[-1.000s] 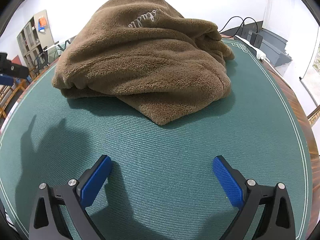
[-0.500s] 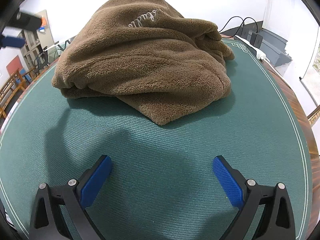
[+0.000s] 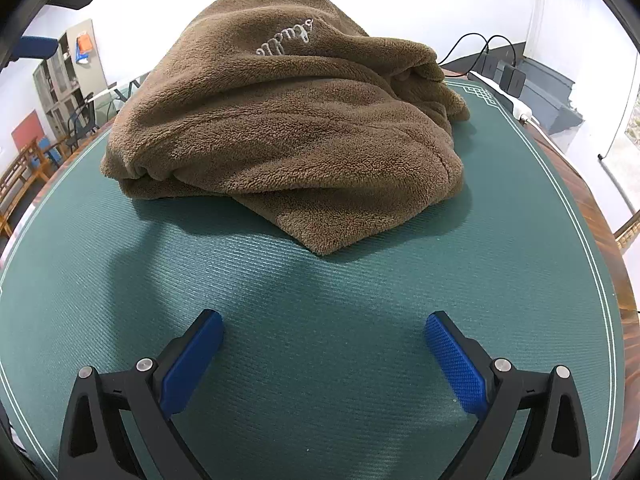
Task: Fold clothes
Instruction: 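Move both grippers toward the crumpled brown fleece sweatshirt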
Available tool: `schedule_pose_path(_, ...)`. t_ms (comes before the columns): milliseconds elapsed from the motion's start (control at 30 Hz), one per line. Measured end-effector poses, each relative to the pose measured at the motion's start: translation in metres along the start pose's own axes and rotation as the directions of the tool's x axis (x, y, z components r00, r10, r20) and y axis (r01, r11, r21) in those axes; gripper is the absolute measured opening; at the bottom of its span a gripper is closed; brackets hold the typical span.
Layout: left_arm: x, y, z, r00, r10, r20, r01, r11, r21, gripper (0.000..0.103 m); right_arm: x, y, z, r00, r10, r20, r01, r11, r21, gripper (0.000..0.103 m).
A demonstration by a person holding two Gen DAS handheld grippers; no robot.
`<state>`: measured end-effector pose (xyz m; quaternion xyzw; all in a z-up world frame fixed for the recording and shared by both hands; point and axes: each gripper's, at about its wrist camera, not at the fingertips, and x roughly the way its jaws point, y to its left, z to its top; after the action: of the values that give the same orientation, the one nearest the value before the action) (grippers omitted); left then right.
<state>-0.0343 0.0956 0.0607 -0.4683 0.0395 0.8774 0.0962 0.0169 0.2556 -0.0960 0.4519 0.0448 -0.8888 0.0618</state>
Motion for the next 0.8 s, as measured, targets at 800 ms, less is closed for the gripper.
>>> schedule_pose_path(800,0.029,0.041,0.049,0.993,-0.114,-0.016,0.115,0.989,0.088,0.102,-0.085,-0.070,0.072,0.991,-0.010,0.130,-0.047,0.903,0.427,0.103)
